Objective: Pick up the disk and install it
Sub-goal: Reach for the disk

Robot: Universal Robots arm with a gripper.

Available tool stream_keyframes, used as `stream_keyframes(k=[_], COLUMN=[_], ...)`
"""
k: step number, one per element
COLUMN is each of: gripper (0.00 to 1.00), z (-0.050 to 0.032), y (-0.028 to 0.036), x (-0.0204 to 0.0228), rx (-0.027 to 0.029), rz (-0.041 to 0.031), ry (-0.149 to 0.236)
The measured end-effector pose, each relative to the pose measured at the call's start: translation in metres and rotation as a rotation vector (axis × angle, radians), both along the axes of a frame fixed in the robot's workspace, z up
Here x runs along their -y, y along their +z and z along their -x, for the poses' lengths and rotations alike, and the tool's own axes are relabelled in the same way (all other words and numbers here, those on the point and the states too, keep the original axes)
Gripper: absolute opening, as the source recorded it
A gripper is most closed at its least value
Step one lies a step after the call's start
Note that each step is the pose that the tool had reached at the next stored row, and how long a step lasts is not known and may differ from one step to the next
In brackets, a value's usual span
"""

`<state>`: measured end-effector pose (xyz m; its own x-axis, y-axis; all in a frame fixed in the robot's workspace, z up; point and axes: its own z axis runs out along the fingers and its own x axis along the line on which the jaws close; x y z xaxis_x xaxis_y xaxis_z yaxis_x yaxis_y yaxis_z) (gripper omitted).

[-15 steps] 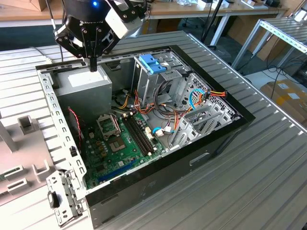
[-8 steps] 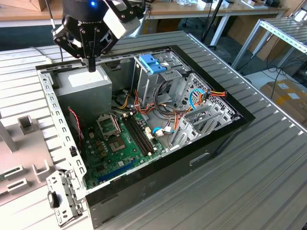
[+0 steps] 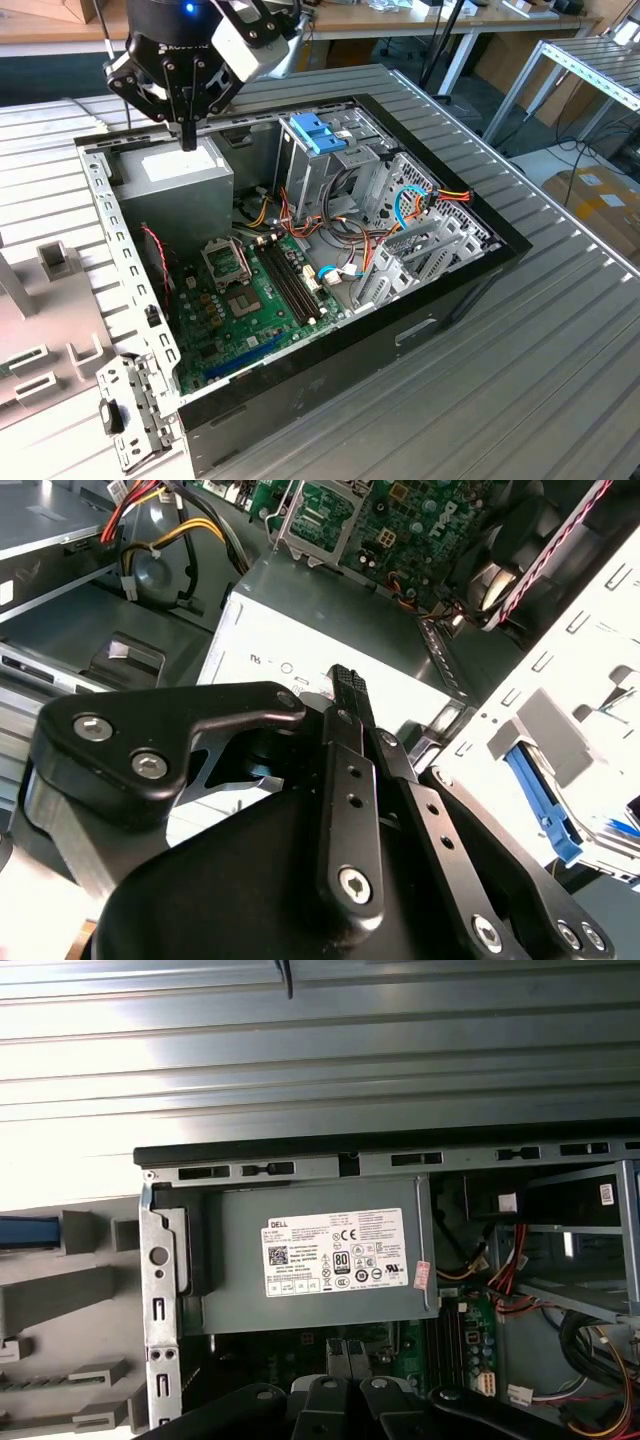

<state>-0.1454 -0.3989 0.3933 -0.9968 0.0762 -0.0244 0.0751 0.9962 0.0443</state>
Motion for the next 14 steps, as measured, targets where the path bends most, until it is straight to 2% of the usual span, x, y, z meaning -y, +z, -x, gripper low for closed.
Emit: stream_keyframes(k=[14], gripper=[0.11], z=[0.0055], y=[0.0], x=[0.0], rx=[0.0], rz=[0.0], ry=[0.0])
